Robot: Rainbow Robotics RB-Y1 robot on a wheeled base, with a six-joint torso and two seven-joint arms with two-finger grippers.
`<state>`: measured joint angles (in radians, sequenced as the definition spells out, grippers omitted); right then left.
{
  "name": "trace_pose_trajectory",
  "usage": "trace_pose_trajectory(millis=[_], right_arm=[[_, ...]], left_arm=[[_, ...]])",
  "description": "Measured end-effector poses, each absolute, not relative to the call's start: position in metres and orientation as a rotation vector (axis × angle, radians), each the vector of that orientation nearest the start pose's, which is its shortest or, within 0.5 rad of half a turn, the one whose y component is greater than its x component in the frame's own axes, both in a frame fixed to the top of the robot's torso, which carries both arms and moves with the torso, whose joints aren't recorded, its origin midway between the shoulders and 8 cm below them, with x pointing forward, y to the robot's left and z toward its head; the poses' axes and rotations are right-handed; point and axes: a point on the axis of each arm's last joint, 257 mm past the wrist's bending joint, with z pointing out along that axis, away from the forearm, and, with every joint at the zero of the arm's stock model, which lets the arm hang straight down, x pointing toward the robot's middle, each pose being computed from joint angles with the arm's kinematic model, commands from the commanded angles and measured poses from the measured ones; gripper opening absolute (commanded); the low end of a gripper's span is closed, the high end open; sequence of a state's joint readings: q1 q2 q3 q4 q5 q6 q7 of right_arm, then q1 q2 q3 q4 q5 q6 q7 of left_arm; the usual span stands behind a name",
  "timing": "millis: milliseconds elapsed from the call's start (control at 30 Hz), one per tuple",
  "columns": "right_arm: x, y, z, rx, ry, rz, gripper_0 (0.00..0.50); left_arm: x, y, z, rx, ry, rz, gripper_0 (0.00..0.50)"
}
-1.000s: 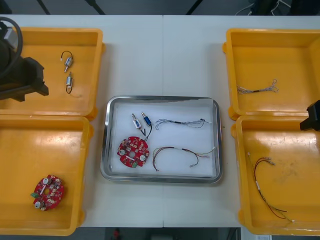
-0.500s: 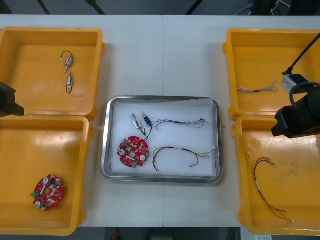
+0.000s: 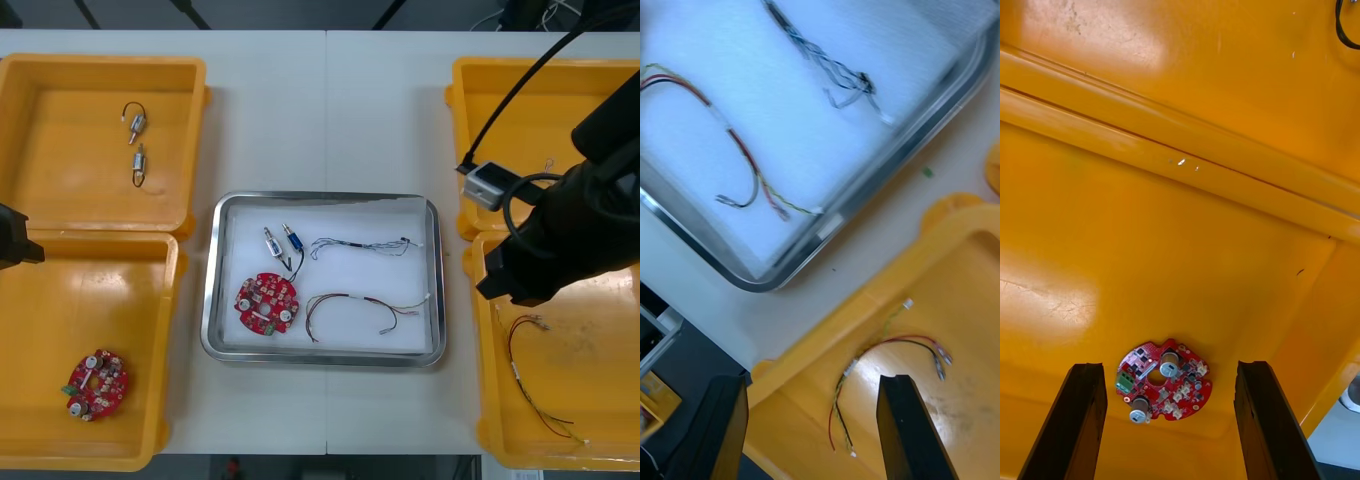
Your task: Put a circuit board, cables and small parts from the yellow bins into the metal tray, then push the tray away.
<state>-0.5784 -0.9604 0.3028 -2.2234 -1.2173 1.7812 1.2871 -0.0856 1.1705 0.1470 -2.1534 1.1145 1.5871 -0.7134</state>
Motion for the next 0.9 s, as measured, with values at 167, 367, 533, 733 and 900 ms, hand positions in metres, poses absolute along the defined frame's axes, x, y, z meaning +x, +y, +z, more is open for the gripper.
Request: trace_pose_trajectory(millis=[167, 367, 533, 733, 900], right_arm=[[0.351, -0.164, -0.167, -1.131, 2.601, 0.110, 0.500], [0.350, -0.126, -0.177, -1.480, 2.410, 0.018, 0.500], [0.348, -0.098, -0.186, -1.590, 2.320, -0.033, 0.500], [0.346, -0.075, -0.199, -1.764, 2.170, -0.123, 0.500], [0.344, -0.052, -0.213, -1.797, 2.089, -0.141, 0.500]], left_arm=[[0.375, 0.378, -0.158, -0.436, 2.665, -0.089, 0.500], [0.377, 0.379, -0.156, -0.236, 2.678, -0.040, 0.500], [0.378, 0.378, -0.156, -0.214, 2.677, -0.044, 0.500], [0.377, 0.376, -0.156, -0.212, 2.681, -0.051, 0.500], [0.378, 0.376, -0.156, -0.213, 2.680, -0.052, 0.500]])
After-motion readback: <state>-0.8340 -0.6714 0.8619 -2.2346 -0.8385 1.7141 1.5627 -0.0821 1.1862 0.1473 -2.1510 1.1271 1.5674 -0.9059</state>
